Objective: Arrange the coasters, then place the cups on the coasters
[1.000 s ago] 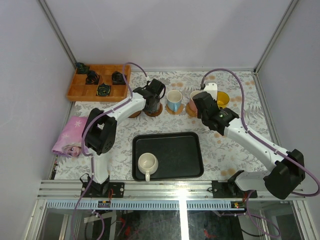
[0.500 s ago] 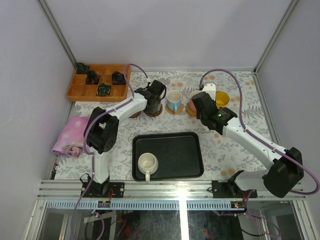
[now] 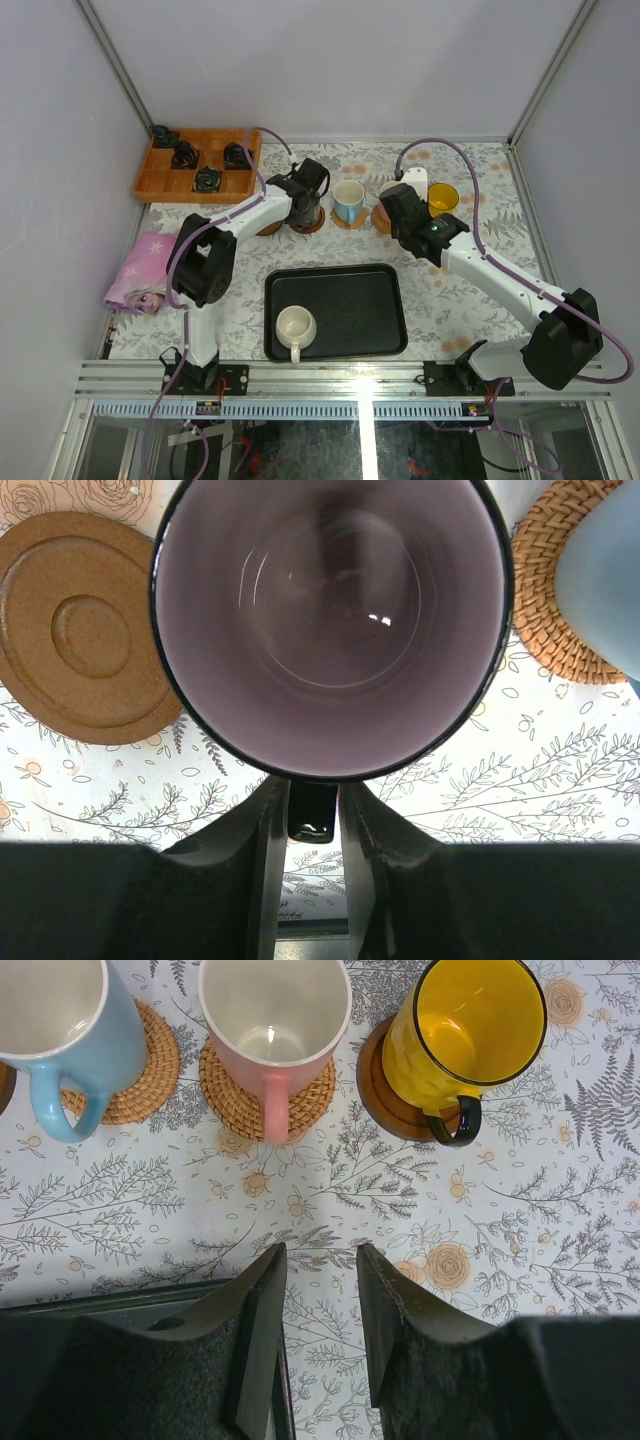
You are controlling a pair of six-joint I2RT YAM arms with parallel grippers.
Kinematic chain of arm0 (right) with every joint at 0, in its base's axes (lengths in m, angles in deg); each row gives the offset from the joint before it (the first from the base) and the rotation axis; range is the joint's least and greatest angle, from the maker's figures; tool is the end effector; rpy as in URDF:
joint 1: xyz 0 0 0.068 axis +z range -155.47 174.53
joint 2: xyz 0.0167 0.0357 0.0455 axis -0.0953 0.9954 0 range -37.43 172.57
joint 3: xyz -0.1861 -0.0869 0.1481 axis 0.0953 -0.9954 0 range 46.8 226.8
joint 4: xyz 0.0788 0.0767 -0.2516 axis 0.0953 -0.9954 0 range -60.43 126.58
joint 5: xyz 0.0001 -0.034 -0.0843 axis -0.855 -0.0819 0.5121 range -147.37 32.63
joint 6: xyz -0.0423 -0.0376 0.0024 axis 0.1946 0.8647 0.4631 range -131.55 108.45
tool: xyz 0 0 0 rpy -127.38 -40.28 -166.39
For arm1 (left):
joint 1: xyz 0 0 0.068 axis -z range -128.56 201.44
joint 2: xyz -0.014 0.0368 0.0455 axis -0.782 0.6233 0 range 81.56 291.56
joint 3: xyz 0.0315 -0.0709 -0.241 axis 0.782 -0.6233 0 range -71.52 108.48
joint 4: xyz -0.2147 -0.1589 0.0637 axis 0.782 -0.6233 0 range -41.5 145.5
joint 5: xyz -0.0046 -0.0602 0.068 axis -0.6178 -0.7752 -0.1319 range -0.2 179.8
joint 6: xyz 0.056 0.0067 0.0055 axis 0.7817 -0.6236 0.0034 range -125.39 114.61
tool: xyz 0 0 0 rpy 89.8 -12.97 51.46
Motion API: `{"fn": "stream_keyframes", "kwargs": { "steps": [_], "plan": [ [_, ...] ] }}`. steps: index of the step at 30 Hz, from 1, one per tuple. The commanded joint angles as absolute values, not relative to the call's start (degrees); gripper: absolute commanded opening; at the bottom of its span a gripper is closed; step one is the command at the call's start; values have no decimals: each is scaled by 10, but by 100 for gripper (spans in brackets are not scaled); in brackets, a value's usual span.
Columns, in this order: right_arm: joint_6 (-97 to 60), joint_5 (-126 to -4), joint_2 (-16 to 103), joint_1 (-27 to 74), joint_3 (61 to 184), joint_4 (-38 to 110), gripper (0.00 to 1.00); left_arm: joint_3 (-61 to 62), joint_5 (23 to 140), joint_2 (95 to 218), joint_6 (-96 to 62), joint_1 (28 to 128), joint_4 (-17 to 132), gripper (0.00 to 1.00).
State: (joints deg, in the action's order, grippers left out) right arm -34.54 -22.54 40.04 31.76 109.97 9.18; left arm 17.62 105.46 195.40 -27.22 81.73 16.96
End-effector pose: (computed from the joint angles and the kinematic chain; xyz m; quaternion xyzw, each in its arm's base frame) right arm 0.2624 0.1711 0.2747 0.0136 0.8791 -0.0404 0.4748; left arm 0.3762 -0.2073 0.1826 0.0397 0.9635 0.0183 0.2642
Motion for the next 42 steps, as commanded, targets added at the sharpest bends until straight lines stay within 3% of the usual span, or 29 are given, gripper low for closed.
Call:
{"fn": "stream_keyframes", "kwargs": {
  "steps": [1,10,15,24,33,42],
  "plan": [
    [-342,-226,402,317,1130,102,42,176,1066,1948,-284,812,193,26],
    [-340,-230,405,317,1130,104,41,163,1041,1933,-288,813,194,38],
    [-339,-232,406,317,1130,106,41,149,1021,1902,-291,812,194,56],
    [-330,-238,408,317,1128,118,42,99,1025,1823,-301,812,198,61],
    [-329,-248,407,317,1130,125,41,86,1013,1844,-303,812,246,55],
    [-331,-245,400,317,1126,119,41,100,1023,1879,-292,813,251,55]
  ]
}}
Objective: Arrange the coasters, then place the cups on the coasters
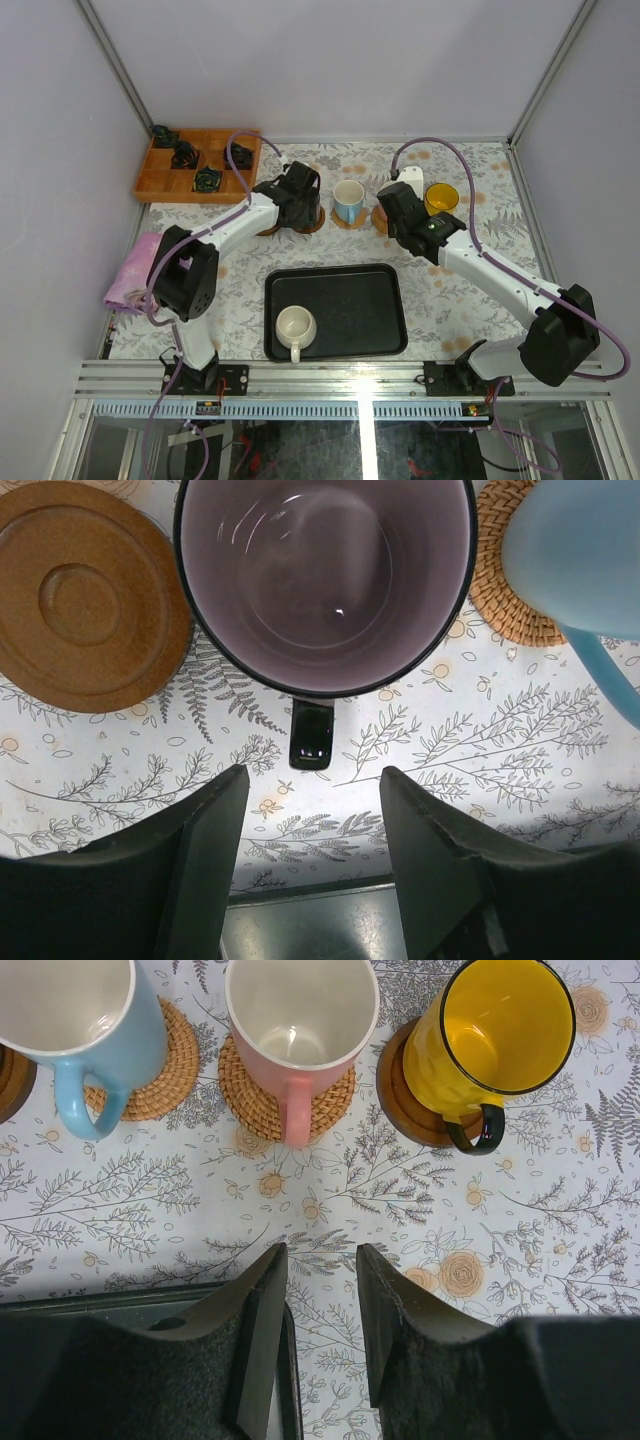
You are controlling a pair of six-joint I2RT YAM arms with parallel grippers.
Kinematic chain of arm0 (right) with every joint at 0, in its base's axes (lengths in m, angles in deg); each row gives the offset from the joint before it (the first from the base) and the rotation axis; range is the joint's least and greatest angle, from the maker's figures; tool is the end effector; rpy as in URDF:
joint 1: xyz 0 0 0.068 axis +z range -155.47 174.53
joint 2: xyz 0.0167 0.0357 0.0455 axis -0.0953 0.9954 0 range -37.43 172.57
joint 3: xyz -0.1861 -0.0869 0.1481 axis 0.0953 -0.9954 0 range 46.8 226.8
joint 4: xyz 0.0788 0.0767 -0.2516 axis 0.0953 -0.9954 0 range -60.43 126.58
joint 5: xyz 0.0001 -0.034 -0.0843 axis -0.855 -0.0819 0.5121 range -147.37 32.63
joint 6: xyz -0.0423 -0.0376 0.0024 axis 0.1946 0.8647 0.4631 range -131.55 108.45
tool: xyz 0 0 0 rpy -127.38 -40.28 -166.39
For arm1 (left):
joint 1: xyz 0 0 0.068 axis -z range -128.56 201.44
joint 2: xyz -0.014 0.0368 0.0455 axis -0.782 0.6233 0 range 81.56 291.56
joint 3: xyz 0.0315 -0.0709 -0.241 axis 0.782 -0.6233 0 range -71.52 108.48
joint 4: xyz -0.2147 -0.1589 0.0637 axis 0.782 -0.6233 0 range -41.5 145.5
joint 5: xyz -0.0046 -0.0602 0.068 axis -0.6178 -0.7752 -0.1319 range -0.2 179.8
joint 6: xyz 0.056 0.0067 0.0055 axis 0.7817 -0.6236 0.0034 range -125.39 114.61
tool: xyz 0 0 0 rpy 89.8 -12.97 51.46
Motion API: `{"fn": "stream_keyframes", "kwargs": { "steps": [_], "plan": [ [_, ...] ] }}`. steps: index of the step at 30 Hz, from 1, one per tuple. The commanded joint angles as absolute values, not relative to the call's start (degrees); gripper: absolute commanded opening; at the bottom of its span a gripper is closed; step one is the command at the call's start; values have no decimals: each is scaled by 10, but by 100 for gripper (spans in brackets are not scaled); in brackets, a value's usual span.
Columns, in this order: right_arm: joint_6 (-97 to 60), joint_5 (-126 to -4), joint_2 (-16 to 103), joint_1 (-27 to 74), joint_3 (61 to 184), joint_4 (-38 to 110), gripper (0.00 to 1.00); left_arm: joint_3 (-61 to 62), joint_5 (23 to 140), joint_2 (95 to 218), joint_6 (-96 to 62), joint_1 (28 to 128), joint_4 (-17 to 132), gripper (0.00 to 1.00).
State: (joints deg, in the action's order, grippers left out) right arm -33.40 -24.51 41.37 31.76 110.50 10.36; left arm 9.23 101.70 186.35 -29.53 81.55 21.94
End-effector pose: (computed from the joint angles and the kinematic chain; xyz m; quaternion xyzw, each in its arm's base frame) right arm 0.2668 0.1759 0.2722 -0.0014 0.8816 -0.0293 0.4711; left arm 0.3533 -0.1954 0.2032 0.0209 0.9553 -0.0379 0.2924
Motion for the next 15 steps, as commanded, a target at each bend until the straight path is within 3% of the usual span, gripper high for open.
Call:
{"fn": "stream_keyframes", "kwargs": {
  "steps": [1,15],
  "plan": [
    [-331,-245,401,317,1127,119,41,101,1021,1881,-291,813,252,55],
    [-324,-247,410,317,1135,119,41,111,995,1904,-285,812,276,56]
  ]
}}
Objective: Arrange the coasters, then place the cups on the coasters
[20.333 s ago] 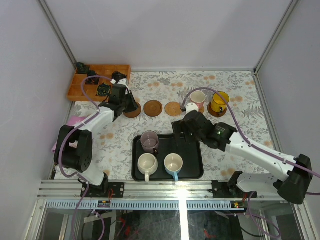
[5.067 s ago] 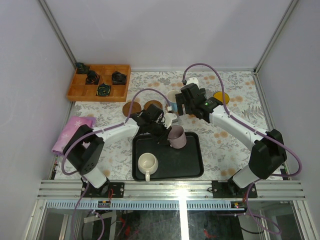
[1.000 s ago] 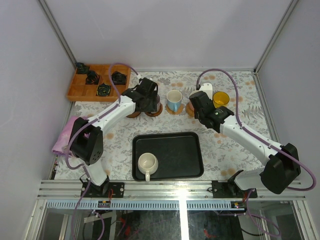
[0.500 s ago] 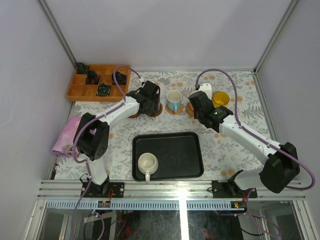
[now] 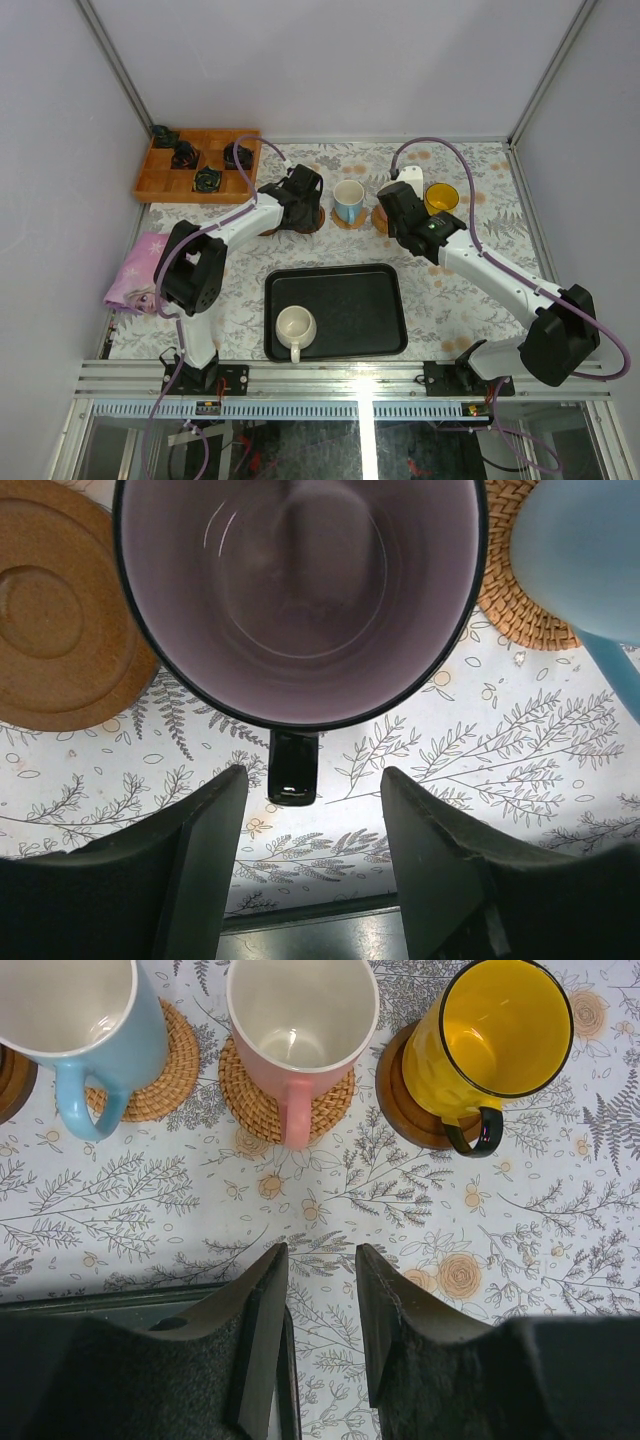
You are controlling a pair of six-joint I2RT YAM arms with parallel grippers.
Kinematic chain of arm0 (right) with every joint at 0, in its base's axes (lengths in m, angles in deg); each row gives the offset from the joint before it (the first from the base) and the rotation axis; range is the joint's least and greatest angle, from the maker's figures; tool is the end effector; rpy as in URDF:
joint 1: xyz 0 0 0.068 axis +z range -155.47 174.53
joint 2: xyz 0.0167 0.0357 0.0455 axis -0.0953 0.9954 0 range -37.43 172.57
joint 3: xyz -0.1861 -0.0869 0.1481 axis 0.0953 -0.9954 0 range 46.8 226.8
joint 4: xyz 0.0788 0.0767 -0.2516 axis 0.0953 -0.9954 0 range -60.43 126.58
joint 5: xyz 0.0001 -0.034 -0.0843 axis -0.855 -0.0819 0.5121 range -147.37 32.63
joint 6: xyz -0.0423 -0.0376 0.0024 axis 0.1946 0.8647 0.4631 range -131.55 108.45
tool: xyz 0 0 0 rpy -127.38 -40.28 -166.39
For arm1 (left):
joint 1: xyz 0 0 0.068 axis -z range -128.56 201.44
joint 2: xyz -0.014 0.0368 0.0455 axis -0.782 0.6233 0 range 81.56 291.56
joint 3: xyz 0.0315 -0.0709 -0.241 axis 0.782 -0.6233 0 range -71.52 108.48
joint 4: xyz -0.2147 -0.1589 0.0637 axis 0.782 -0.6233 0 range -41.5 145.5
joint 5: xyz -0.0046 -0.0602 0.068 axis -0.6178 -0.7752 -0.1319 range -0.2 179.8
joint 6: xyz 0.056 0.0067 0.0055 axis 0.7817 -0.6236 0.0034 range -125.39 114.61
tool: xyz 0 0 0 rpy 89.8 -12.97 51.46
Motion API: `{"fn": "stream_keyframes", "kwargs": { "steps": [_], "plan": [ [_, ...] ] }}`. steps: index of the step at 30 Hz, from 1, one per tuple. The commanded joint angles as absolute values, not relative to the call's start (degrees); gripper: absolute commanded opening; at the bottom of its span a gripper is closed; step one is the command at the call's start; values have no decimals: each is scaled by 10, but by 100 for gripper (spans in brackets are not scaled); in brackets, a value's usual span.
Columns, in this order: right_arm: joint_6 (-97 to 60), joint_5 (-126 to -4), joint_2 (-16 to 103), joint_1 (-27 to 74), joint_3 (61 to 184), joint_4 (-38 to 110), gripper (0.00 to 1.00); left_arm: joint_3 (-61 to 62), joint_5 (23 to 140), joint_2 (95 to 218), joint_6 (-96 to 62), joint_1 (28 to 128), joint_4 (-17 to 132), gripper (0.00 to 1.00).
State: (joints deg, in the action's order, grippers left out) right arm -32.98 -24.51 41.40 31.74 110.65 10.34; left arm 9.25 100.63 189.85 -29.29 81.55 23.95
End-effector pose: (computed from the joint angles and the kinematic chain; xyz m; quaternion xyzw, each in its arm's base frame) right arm 0.2671 0.1760 0.2729 -0.0042 0.8813 -0.0307 0.4716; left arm 0.3602 -0.2002 0.1816 0.0269 0.9594 -0.0395 0.2778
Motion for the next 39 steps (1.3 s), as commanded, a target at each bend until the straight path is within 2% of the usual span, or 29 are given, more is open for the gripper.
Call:
{"fn": "stream_keyframes", "kwargs": {
  "steps": [1,30,36,39],
  "plan": [
    [-325,-248,410,317,1135,119,40,111,993,1905,-284,813,278,56],
    [-323,-256,428,317,1145,121,40,114,957,1912,-291,814,285,56],
    [-323,-256,424,317,1143,121,40,101,972,1889,-290,813,273,63],
    [-323,-256,424,317,1141,121,40,99,974,1864,-287,813,260,71]
  ]
}}
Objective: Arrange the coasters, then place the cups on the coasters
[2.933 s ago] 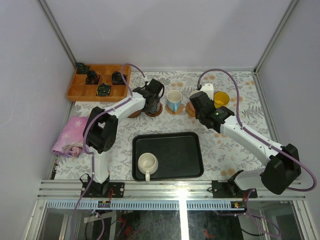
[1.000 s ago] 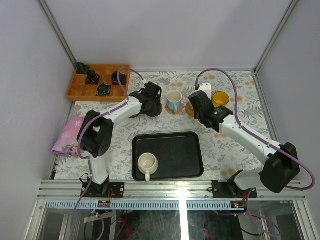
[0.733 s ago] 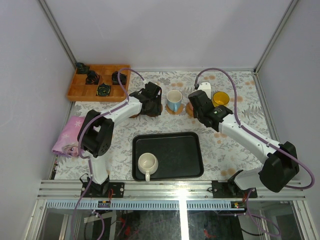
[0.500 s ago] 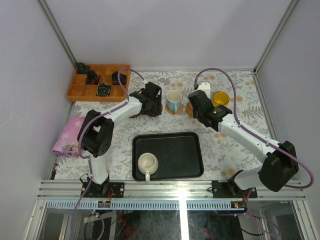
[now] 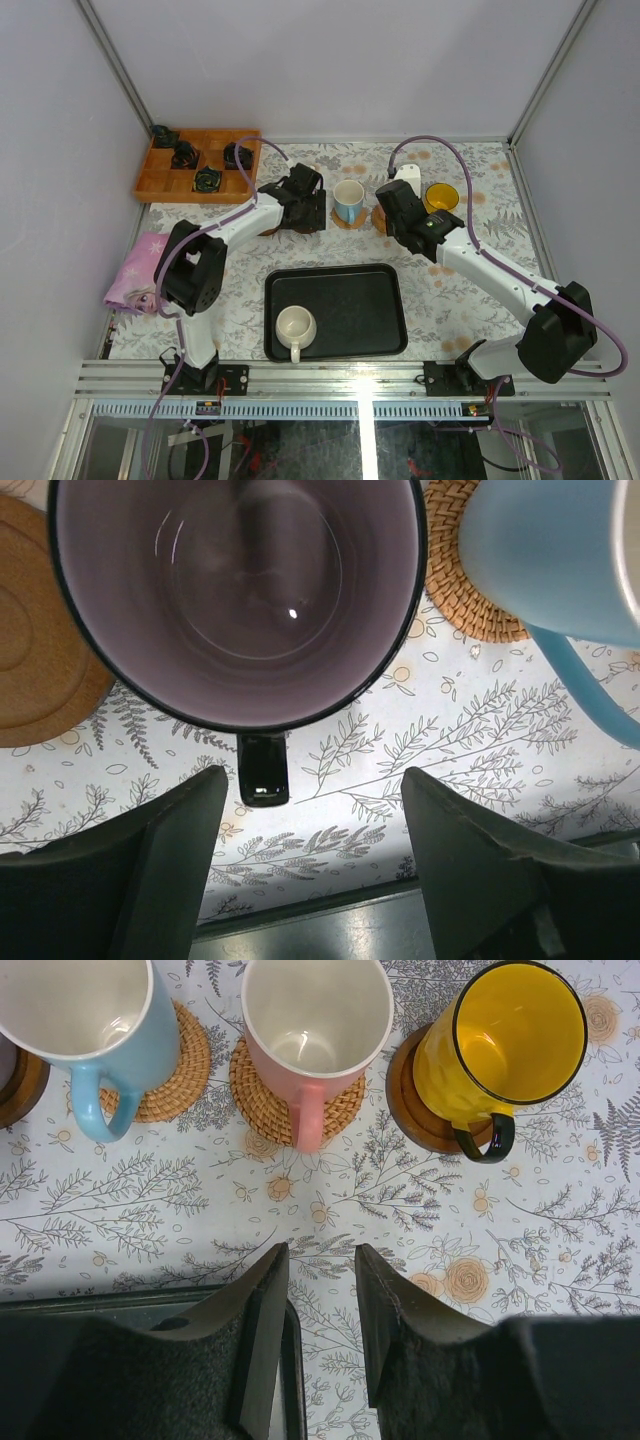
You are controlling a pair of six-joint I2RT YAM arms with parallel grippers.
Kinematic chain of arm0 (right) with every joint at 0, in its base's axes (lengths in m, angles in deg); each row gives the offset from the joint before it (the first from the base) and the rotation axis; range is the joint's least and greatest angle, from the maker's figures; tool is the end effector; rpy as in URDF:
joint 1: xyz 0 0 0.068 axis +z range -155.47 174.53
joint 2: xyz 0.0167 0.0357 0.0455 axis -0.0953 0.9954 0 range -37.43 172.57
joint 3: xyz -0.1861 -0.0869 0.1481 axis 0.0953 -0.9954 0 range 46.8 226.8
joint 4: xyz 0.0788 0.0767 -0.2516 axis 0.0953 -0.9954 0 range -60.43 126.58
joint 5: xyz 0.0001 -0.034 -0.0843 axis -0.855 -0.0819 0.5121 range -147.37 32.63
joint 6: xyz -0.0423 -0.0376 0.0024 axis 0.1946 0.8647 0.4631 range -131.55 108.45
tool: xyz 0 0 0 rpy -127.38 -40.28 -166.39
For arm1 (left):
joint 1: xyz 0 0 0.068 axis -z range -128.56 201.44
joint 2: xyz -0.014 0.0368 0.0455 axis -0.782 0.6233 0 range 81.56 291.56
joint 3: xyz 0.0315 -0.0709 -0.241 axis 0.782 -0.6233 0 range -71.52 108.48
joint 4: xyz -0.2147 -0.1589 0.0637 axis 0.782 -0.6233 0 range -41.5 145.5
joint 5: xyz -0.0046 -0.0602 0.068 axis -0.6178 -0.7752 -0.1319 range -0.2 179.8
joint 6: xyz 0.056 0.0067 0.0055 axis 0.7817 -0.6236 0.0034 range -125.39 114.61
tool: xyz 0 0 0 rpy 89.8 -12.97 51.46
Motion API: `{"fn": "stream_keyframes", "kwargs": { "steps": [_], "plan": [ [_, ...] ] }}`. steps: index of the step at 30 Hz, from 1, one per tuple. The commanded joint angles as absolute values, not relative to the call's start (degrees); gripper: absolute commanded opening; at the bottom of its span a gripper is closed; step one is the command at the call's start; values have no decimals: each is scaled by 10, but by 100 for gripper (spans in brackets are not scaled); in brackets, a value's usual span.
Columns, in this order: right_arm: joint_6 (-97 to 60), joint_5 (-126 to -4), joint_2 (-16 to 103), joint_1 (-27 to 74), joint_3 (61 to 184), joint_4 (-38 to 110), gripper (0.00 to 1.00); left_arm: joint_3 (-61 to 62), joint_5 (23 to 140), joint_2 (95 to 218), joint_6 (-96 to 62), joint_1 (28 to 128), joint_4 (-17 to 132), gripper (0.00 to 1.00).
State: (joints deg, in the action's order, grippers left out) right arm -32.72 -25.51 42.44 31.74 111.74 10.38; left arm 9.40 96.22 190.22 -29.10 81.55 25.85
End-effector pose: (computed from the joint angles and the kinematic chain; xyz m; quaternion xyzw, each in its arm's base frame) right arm 0.2705 0.1793 0.2739 -0.0097 0.8827 -0.0242 0.4692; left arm 0.3624 -0.2050 0.1815 0.0378 0.9576 -0.0790 0.2743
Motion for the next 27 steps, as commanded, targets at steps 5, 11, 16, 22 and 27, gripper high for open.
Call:
{"fn": "stream_keyframes", "kwargs": {
  "steps": [5,11,16,22,27],
  "plan": [
    [-322,-259,423,317,1141,121,40,77,985,1807,-281,814,227,74],
    [-315,-263,422,317,1144,125,41,-1,939,1700,-278,815,182,88],
    [-309,-275,431,317,1148,125,60,-59,894,1615,-308,842,114,92],
    [-308,-299,445,317,1152,128,64,-95,902,1567,-369,903,51,85],
    [-303,-324,451,317,1155,128,63,-133,896,1545,-424,945,33,78]
  ]
}}
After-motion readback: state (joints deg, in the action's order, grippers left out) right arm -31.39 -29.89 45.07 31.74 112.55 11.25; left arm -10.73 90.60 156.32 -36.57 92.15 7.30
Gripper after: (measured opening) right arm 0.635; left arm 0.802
